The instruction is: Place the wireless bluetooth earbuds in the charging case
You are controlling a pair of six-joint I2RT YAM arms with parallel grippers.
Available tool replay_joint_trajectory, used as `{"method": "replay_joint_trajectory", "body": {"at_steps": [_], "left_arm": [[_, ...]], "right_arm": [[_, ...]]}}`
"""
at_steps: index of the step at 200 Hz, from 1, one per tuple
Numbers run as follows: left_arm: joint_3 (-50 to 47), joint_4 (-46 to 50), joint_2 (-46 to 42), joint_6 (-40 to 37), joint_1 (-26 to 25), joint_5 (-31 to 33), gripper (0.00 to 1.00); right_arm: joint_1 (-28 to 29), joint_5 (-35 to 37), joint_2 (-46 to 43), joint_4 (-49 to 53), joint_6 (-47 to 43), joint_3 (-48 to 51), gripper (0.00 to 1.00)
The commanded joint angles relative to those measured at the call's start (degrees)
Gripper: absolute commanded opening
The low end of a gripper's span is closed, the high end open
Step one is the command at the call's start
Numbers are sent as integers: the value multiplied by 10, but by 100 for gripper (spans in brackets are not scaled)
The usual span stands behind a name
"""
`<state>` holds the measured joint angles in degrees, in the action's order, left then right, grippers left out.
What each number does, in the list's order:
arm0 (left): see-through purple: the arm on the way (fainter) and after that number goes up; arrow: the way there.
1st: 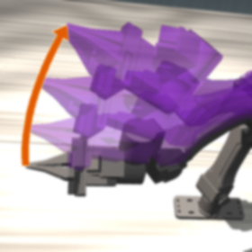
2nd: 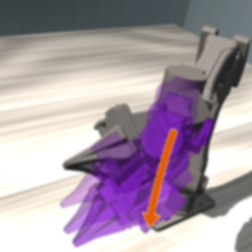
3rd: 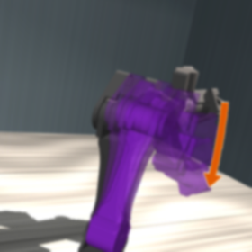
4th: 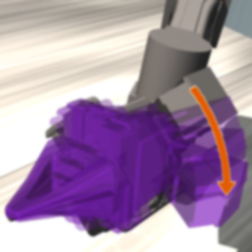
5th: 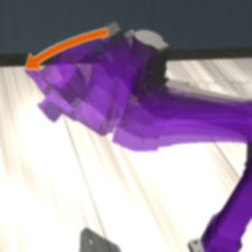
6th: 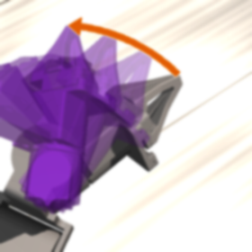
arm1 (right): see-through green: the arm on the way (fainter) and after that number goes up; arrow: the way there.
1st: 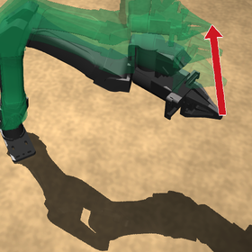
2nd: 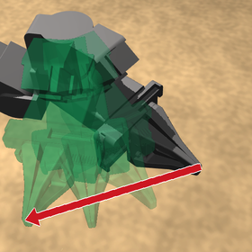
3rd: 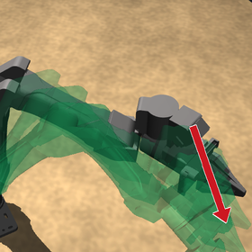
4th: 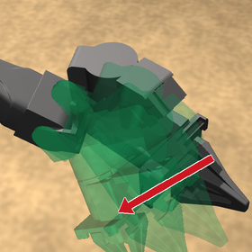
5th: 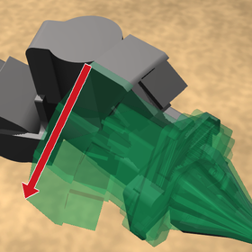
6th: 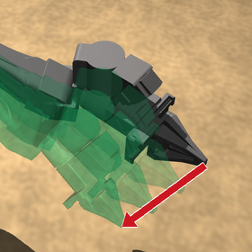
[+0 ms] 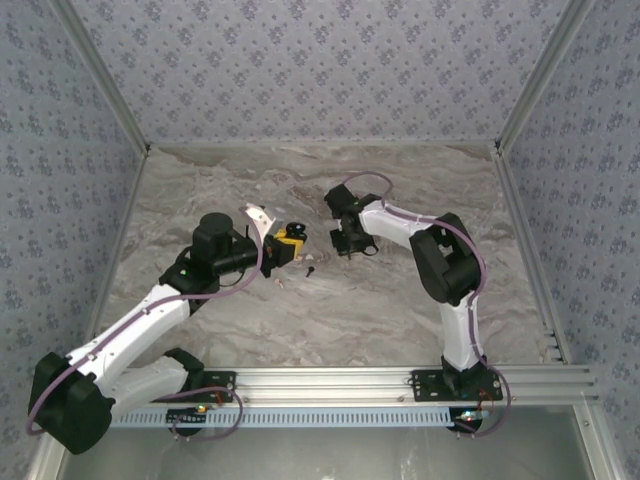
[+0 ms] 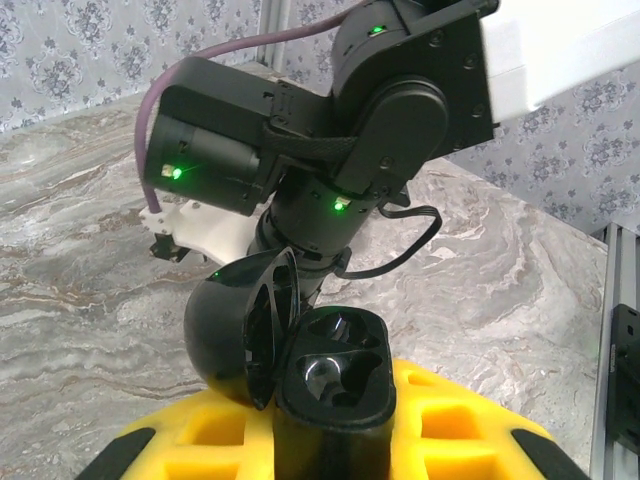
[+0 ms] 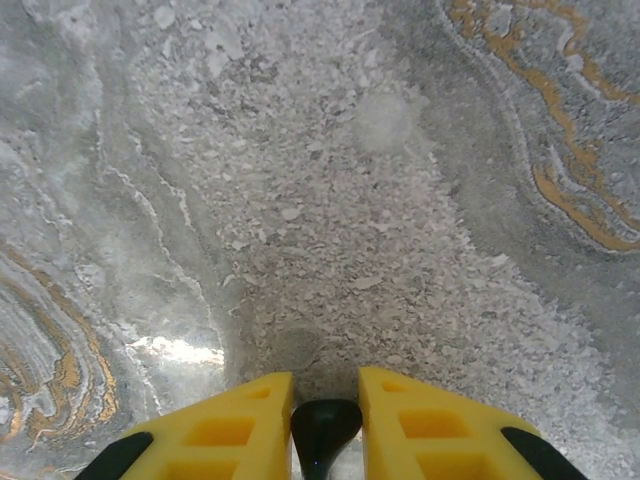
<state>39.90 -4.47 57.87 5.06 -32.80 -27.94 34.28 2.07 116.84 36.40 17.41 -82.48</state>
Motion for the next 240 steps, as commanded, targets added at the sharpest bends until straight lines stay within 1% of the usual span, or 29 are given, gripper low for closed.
{"method": "replay_joint_trajectory", "body": {"at_steps": [1, 45, 96, 170, 240], "left_arm": [[-8, -9, 9, 7, -3, 16, 11], [-15, -40, 39, 30, -3, 38, 11], [-32, -94, 76, 64, -3, 57, 11], [-55, -188, 127, 100, -5, 60, 11], [-53, -247, 168, 125, -13, 71, 11]], "right_arm": [[-11, -51, -36, -33, 10, 33, 22], [-38, -119, -104, -101, 16, 88, 22], [-62, -175, -172, -155, 33, 130, 22], [-69, -238, -271, -209, 36, 137, 22], [-67, -272, -311, -236, 46, 130, 21]]}}
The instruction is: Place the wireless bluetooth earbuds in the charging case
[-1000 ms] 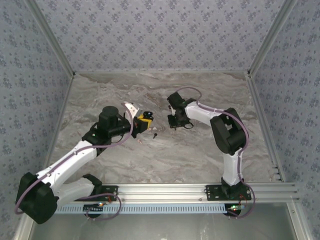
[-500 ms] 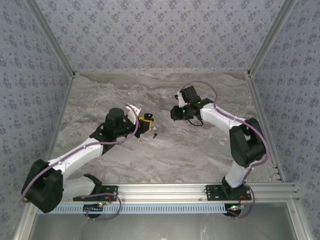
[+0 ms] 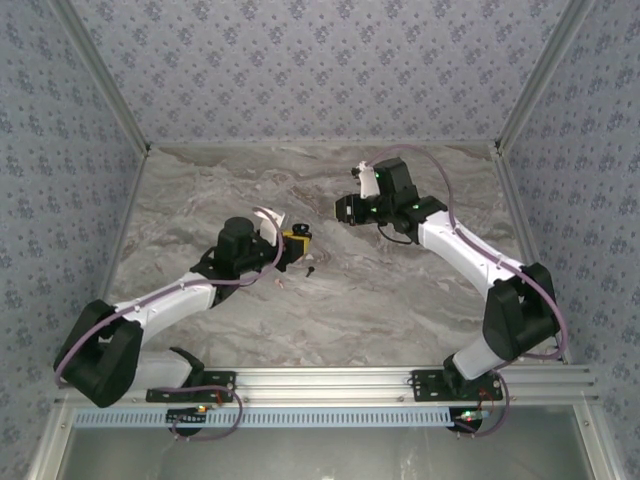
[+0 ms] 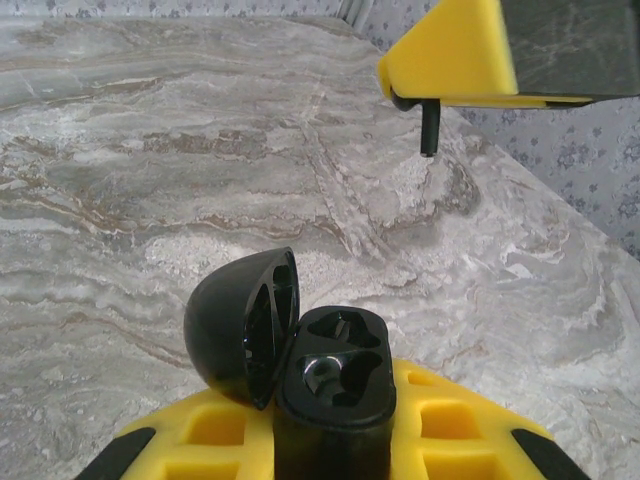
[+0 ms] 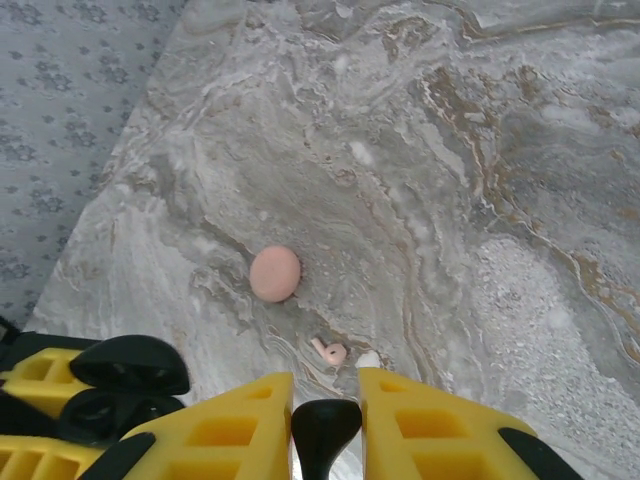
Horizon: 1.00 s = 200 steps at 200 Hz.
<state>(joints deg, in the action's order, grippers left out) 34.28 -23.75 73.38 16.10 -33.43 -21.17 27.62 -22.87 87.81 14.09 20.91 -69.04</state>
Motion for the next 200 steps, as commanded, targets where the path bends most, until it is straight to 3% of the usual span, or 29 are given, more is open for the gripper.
{"method": "replay_joint_trajectory", "body": {"at_steps": [1, 148, 200], "left_arm": [[3, -55, 14, 14, -7, 3, 11], [-35, -286, 52, -11, -34, -32, 10], [-9, -300, 56, -8, -44, -28, 10]], "right_arm": [[1, -23, -22, -13, 11, -4, 21], [42, -34, -92, -83, 1, 2, 22], [60, -32, -99, -96, -13, 23, 22]]}}
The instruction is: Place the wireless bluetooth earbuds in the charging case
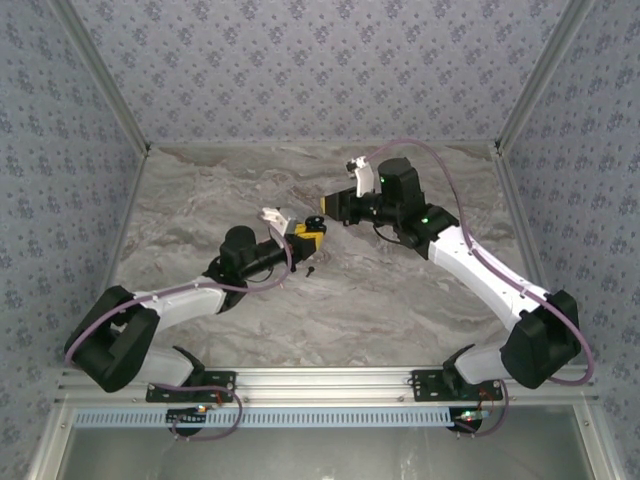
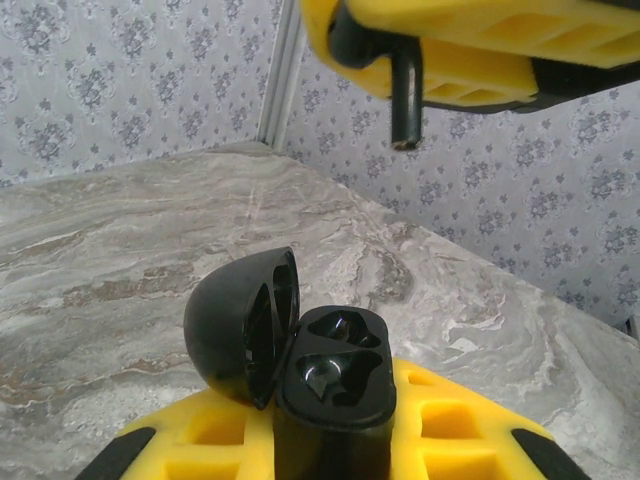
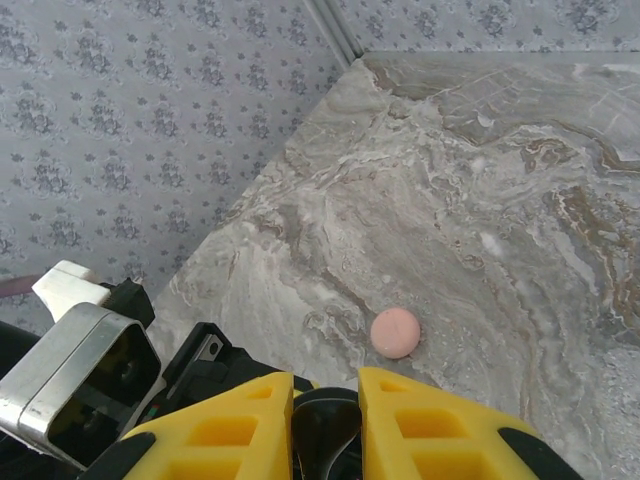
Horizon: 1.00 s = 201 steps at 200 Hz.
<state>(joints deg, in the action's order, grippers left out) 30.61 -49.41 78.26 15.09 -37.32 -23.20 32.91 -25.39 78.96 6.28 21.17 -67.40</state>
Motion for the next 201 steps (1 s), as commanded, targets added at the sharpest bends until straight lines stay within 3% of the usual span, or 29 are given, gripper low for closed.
{"method": "replay_joint_trajectory", "body": {"at_steps": [1, 201], "left_arm": [[28, -43, 7, 3, -6, -7, 10], [67, -25, 4, -4, -15, 32, 11]], "right_arm": [[8, -6, -10, -19, -15, 7, 22], [14, 9, -13, -14, -29, 17, 22]]}}
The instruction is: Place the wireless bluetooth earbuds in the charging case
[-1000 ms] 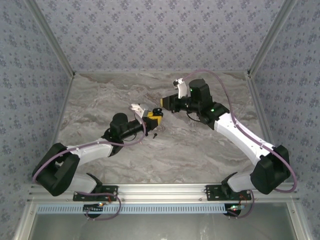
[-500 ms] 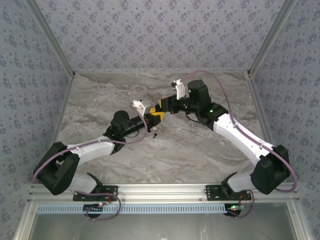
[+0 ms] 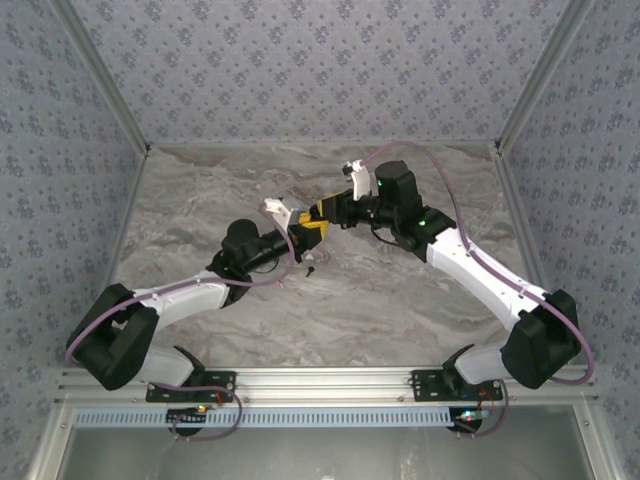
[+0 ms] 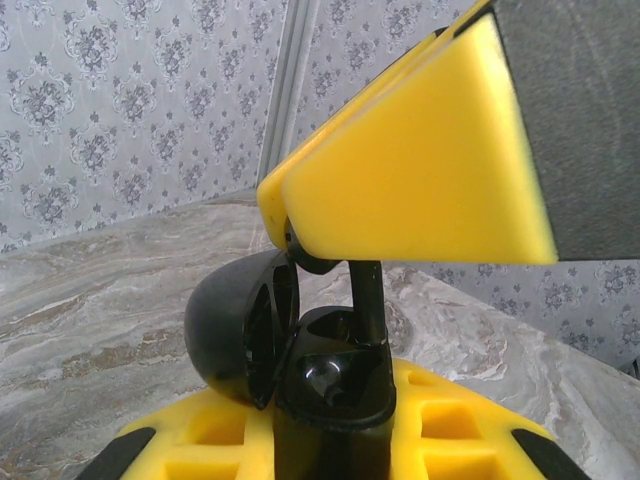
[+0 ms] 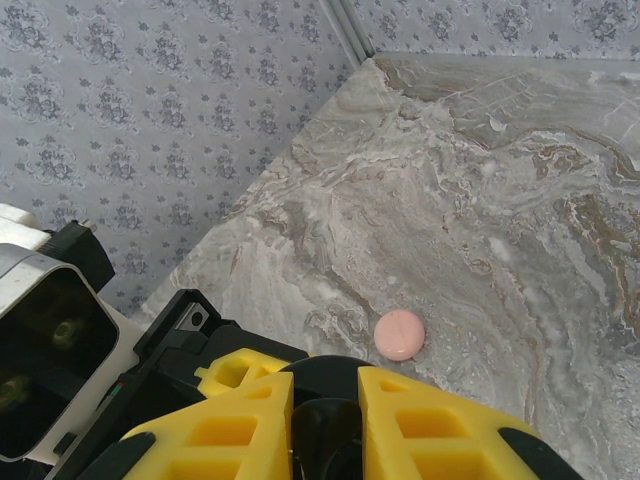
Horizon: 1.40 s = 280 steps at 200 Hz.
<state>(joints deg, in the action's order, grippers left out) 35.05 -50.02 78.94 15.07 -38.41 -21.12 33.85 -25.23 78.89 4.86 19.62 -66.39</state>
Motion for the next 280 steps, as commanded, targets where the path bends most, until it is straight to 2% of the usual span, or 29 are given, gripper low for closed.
{"method": "replay_joint_trajectory", "body": {"at_steps": [1, 138, 177, 245, 280], "left_arm": [[22, -19, -3, -3, -4, 12, 11], [25, -16, -7, -2, -3, 15, 11], [27, -12, -7, -4, -4, 15, 11], [28, 4, -13, -9, -4, 16, 11], [29, 38, -22, -18, -4, 31, 11]], "right_arm": [[4, 7, -12, 1, -14, 7, 22], [6, 20, -12, 21, -23, 7, 21], [7, 30, -12, 32, -28, 4, 24], [12, 41, -12, 48, -33, -3, 32], [18, 64, -22, 62, -39, -12, 48]]}}
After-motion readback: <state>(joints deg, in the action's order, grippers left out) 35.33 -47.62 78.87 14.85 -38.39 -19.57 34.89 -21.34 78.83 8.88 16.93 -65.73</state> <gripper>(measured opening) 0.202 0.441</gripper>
